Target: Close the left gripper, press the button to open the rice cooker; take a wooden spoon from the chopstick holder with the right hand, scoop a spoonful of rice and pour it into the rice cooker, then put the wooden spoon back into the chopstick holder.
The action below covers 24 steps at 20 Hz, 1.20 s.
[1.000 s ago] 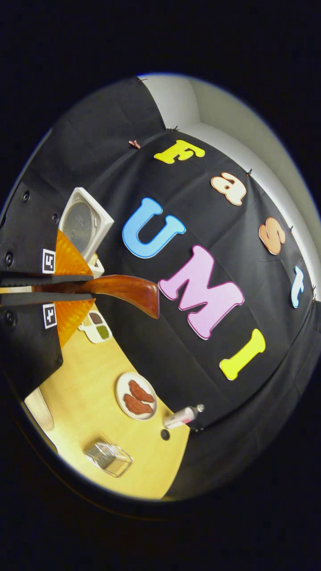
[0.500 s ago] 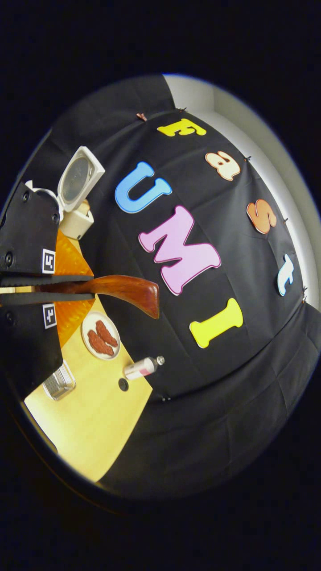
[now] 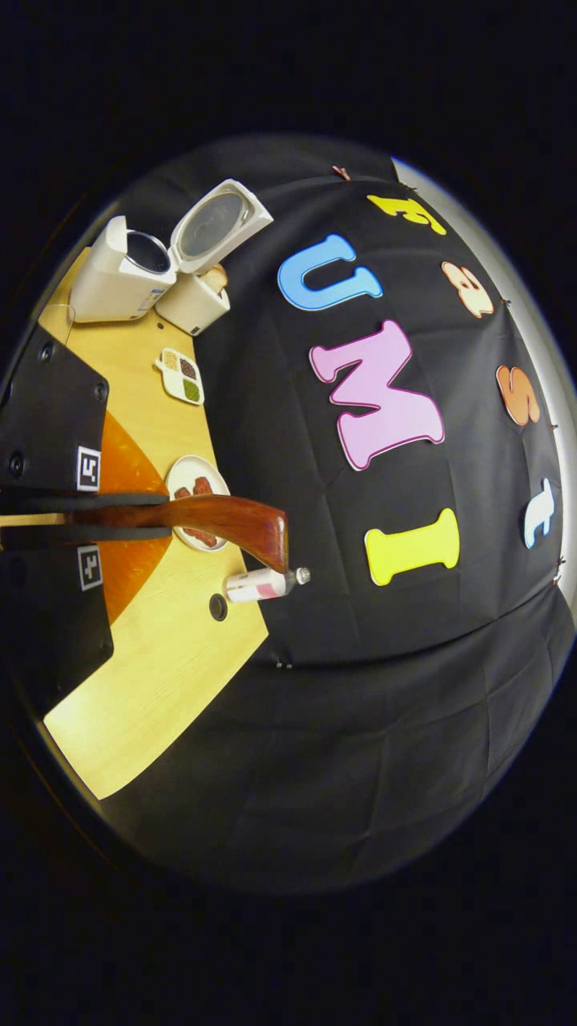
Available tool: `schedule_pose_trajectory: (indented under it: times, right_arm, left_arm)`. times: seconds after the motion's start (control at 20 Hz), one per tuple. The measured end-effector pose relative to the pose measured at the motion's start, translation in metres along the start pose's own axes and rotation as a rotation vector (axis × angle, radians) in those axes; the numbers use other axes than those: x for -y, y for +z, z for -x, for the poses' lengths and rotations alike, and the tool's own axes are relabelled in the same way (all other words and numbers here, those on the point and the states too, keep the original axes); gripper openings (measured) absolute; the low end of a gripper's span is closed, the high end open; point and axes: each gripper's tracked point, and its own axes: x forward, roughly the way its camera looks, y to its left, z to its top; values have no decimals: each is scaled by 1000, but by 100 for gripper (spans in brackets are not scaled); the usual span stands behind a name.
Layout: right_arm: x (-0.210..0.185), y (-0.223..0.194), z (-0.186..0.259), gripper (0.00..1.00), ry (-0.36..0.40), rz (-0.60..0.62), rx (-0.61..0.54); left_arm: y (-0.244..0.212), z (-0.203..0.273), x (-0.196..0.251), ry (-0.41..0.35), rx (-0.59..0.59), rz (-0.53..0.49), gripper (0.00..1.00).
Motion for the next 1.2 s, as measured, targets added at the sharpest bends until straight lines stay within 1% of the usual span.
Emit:
schedule_pose_trajectory:
  times: [0.15, 0.25, 0.4, 0.5, 0.55, 0.65, 0.7, 0.75, 0.8, 0.85, 0.9, 1.0, 1.05, 1.1, 1.15, 1.2]
  right_arm:
    - [11, -14, -15, 10, -12, 4, -16]
    - [10, -26, -23, 10, 4, -6, -42]
    - [11, -46, -34, 11, 13, 5, -85]
    - [14, -56, -39, 14, 7, 16, -109]
    - [13, -60, -40, 15, 16, 15, -117]
    - [12, -59, -35, 17, 25, -6, -116]
    - [15, -55, -31, 17, 19, -15, -106]
    - [17, -51, -28, 31, 11, -20, -97]
    - [16, -48, -22, 31, 19, -29, -90]
    - [15, -44, -11, 56, 27, -34, -92]
    - [15, -42, -5, 71, 31, -30, -88]
    - [13, -34, 15, 82, 34, 3, -68]
    - [9, -30, 26, 84, 39, 25, -59]
    - [6, -26, 37, 93, 42, 53, -48]
    - [0, -22, 49, 98, 49, 78, -39]
    - [-5, -19, 59, 99, 54, 102, -32]
  left_arm:
    - [1, 4, 9, 11, -4, -22, 95]
    - [3, 6, 11, 21, -5, -34, 95]
    - [9, 7, 14, 26, -8, -19, 95]
    - [9, 7, 13, 35, -11, -14, 95]
    - [10, 8, 10, 41, -8, -18, 95]
    - [16, 8, 7, 50, 2, -33, 95]
    - [21, 8, 5, 54, 8, -41, 95]
    - [25, 8, 4, 54, 18, -46, 95]
    - [31, 7, 4, 53, 28, -49, 95]
    - [38, 5, 5, 51, 38, -49, 95]
    - [44, 2, 5, 47, 47, -45, 95]
    - [56, -7, 3, 38, 67, -29, 95]
    - [63, -11, 1, 35, 81, -24, 95]
    - [73, -16, -3, 38, 99, -25, 95]
    - [84, -21, -8, 46, 120, -29, 95]
    - [97, -27, -14, 51, 147, -35, 95]
